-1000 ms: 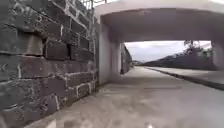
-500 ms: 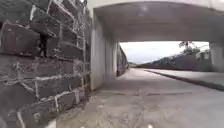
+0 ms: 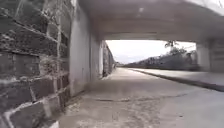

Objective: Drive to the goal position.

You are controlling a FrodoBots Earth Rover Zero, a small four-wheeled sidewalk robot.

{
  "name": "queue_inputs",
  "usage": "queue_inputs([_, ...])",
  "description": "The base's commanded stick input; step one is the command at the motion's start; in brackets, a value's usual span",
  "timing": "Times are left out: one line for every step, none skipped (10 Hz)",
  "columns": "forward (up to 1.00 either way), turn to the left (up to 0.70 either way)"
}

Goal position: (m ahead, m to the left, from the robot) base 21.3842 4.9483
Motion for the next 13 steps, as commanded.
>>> queue_inputs([1.0, -0.27])
queue_inputs([1.0, -0.27])
queue_inputs([1.0, -0.27])
queue_inputs([1.0, 0.0])
queue_inputs([1.0, 0.0])
queue_inputs([1.0, 0.0])
queue_inputs([1.0, 0.0])
queue_inputs([1.0, 0.0])
queue_inputs([1.0, 0.0])
queue_inputs([1.0, 0.0])
queue_inputs([1.0, 0.0])
queue_inputs([1.0, 0.0])
queue_inputs([1.0, 0.0])
